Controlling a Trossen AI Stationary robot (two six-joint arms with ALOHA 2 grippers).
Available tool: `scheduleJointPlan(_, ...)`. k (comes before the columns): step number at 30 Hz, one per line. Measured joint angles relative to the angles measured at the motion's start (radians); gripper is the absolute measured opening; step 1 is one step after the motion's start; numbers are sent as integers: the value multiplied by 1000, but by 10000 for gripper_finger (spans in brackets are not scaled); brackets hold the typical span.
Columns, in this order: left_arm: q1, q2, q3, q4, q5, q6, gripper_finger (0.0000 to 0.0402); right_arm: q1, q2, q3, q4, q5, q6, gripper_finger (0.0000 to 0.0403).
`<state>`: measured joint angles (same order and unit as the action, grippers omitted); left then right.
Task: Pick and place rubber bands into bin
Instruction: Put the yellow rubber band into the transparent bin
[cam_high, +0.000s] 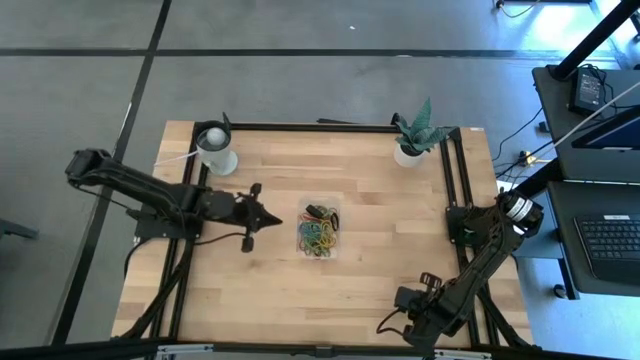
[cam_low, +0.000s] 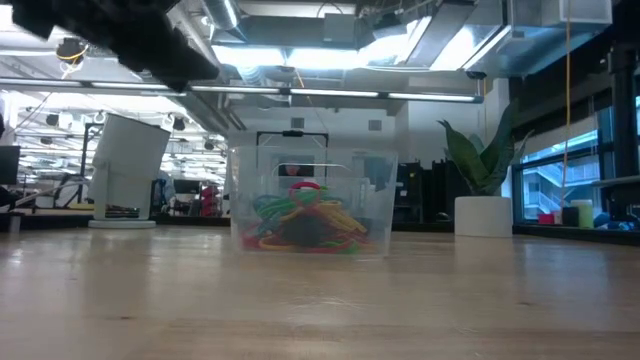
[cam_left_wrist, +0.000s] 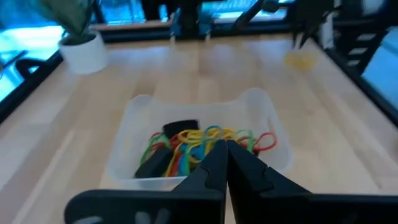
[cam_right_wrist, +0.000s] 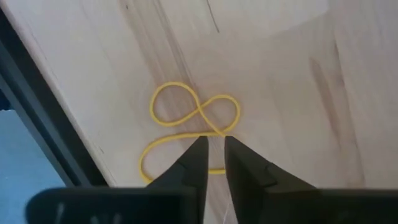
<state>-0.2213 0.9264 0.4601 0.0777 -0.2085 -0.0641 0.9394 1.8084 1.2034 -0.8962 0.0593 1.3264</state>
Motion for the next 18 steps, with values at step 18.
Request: scheduleJointPlan(18,139,-291,-436,482,107,42,1,0,-1,0,2,0,-155,191)
